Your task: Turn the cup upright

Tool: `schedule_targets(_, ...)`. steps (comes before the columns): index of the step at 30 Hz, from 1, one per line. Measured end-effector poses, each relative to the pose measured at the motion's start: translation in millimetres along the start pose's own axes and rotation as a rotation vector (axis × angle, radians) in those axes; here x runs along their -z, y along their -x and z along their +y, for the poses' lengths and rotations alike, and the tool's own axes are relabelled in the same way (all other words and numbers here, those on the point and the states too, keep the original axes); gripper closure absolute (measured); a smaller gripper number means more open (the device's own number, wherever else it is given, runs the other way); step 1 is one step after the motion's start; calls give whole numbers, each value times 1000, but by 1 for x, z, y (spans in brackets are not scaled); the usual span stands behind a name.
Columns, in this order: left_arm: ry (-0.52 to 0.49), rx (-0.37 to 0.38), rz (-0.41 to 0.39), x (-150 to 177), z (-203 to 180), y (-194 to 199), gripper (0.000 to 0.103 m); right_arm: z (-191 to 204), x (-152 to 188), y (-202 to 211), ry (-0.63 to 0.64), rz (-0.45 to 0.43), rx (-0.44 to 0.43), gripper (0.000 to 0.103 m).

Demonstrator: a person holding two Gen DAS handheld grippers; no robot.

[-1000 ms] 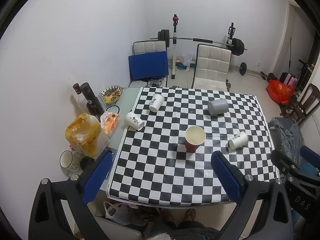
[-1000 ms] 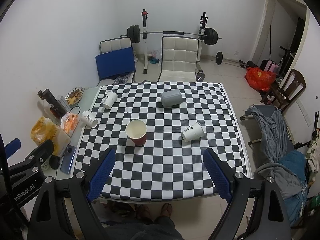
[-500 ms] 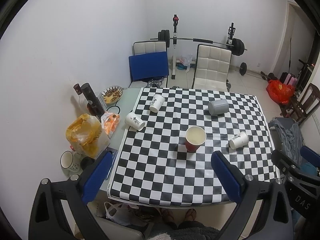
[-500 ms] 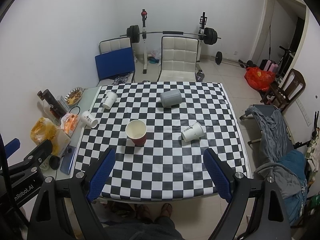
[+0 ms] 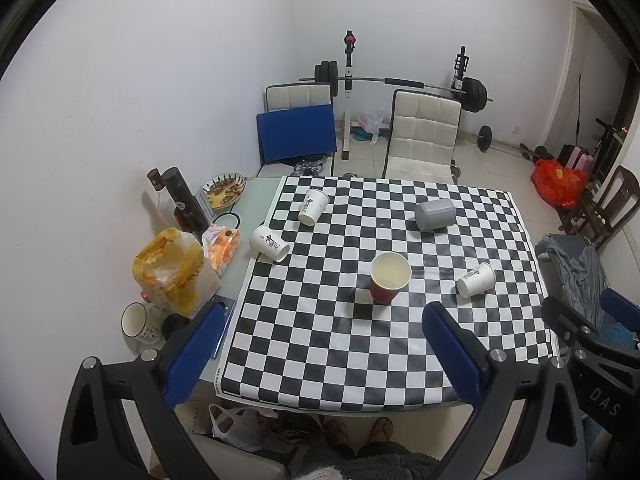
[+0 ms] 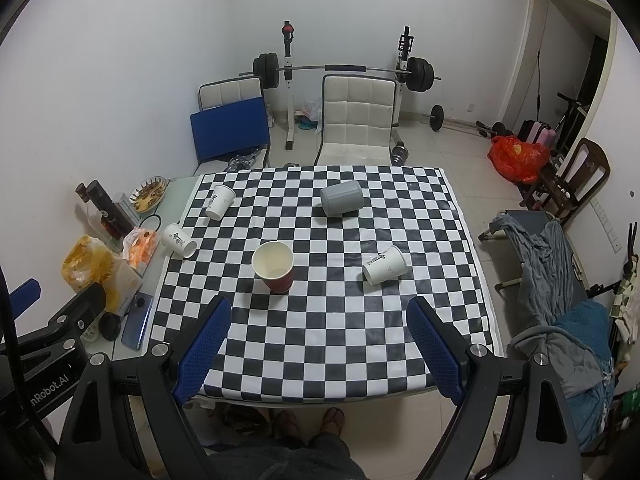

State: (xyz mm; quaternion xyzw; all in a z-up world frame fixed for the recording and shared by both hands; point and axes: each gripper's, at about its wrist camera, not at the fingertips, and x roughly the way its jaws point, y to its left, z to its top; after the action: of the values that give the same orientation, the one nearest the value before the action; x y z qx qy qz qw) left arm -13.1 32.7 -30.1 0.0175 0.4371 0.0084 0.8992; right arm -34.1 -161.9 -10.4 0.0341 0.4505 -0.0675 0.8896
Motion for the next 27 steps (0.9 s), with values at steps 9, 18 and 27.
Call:
schedule_targets(9,-1,-1,0,-1,1,0,2,1,0,1,-2,-1,-1,12)
schedule_targets(18,-1,1,0,0,1,0,2,2,-1,2,-1,-4,0,12)
schedule_targets(27,0,-1,-2,3,0,0,2,4,-3,3,3,-6,2,12)
